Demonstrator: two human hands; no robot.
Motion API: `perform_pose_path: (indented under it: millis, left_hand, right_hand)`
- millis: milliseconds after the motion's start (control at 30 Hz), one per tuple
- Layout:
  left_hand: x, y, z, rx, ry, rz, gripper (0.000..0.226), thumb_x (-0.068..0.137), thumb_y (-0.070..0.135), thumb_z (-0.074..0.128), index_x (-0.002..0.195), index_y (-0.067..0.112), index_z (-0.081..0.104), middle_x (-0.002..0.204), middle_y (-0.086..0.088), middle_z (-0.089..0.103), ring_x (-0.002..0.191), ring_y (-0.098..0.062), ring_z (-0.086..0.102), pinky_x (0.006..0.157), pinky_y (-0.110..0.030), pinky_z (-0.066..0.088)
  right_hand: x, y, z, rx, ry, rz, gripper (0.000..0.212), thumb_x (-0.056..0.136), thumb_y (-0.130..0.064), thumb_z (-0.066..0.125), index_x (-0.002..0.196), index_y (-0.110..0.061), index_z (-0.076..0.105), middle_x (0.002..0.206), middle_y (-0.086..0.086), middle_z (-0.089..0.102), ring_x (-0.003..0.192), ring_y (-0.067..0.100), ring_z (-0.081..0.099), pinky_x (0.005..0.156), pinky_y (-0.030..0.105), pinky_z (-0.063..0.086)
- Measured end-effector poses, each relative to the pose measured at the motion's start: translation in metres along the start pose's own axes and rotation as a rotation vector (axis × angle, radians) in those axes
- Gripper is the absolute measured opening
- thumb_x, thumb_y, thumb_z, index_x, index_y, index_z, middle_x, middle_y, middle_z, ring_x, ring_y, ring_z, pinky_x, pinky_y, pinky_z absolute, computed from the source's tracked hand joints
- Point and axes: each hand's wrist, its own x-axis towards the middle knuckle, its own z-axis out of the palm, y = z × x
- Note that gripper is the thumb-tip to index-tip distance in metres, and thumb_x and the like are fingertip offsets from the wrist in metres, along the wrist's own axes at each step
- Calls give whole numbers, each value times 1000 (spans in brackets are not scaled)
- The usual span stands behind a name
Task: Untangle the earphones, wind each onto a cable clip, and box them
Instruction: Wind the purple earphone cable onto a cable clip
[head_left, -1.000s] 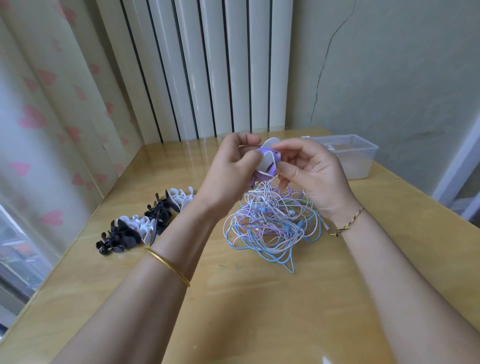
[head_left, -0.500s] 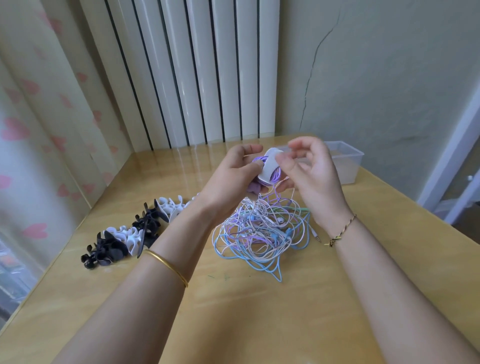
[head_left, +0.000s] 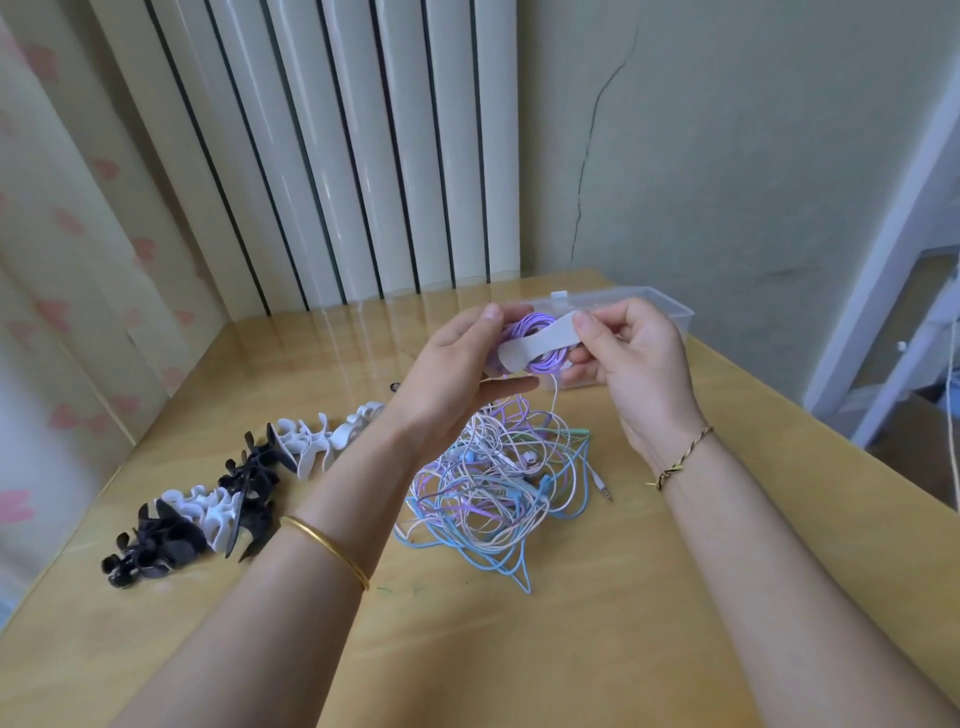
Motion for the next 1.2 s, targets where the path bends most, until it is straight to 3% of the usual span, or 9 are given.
perform_pose_path:
  millis: [67, 233, 367, 500, 600, 700, 800, 1000, 1200]
  left_hand:
    - [5, -4, 2, -5, 27, -31, 28, 103, 22, 37, 112, 13, 62, 103, -15, 57, 89, -21, 60, 85, -38, 57]
    - [16, -13, 14, 1, 73, 65, 24, 100, 6, 40, 107, 7, 63, 97, -11, 66, 89, -19, 65, 84, -29, 56]
    - [24, -17, 29, 251, 124, 242, 23, 94, 3, 53, 97, 19, 68, 92, 5, 71, 85, -6, 67, 84, -26, 55]
    - [36, -22, 38, 515, 301, 346, 16, 84, 17, 69, 85, 33, 68, 97, 1, 58, 84, -5, 55, 80, -12, 43]
    - [44, -24, 48, 301, 318, 228, 15, 84, 12, 69, 78, 25, 66, 84, -2, 63, 74, -14, 58, 71, -27, 54]
    - [45, -19, 60, -80, 299, 24, 18, 88, -5, 60, 79, 11, 60, 77, -5, 63, 66, -10, 62, 67, -20, 56]
    - [53, -13, 60, -191, 233, -68, 17, 86, -12, 58, 80, 4, 60, 76, -9, 64, 60, -10, 63, 68, -18, 56]
    - [72, 0, 55, 40, 197, -64, 21, 87, 10, 68, 69, 10, 56, 56, 2, 59, 49, -3, 57, 71, -24, 57]
    - [104, 0, 68, 268, 250, -4, 20, 86, 1, 64, 79, 12, 48, 72, -2, 56, 57, -9, 56, 61, -25, 56]
  right_hand:
    - [4, 1, -5, 4, 53, 37, 13, 94, -9, 57, 82, -9, 50, 66, 8, 57, 44, 12, 59, 59, 33, 54]
    - [15, 3, -15, 12, 148, 102, 10, 97, -10, 51, 93, -2, 48, 64, 8, 55, 39, 10, 57, 60, 33, 52]
    - [23, 3, -20, 13, 216, 121, 10, 97, -9, 49, 89, -5, 46, 61, 7, 52, 36, 8, 52, 58, 36, 50]
    - [28, 5, -22, 58, 280, 132, 16, 98, -8, 48, 85, 0, 50, 58, 6, 49, 35, 7, 50, 53, 30, 51]
    - [29, 7, -18, 161, 318, 154, 26, 98, -7, 46, 73, -5, 50, 58, 6, 47, 35, 6, 50, 49, 26, 50]
    - [29, 7, -14, 326, 357, 199, 15, 99, -6, 44, 91, 2, 53, 59, 6, 46, 36, 5, 51, 50, 24, 52]
    - [32, 6, -15, 461, 381, 226, 15, 99, -4, 44, 88, 3, 53, 59, 7, 46, 37, 7, 52, 55, 24, 55]
    - [40, -1, -31, 423, 233, 224, 17, 96, -1, 47, 79, -4, 50, 73, 11, 52, 54, 14, 53, 56, 28, 56]
    - [62, -9, -67, -131, -81, 350, 15, 92, -7, 54, 84, -15, 62, 76, 4, 59, 63, 15, 57, 51, 26, 54]
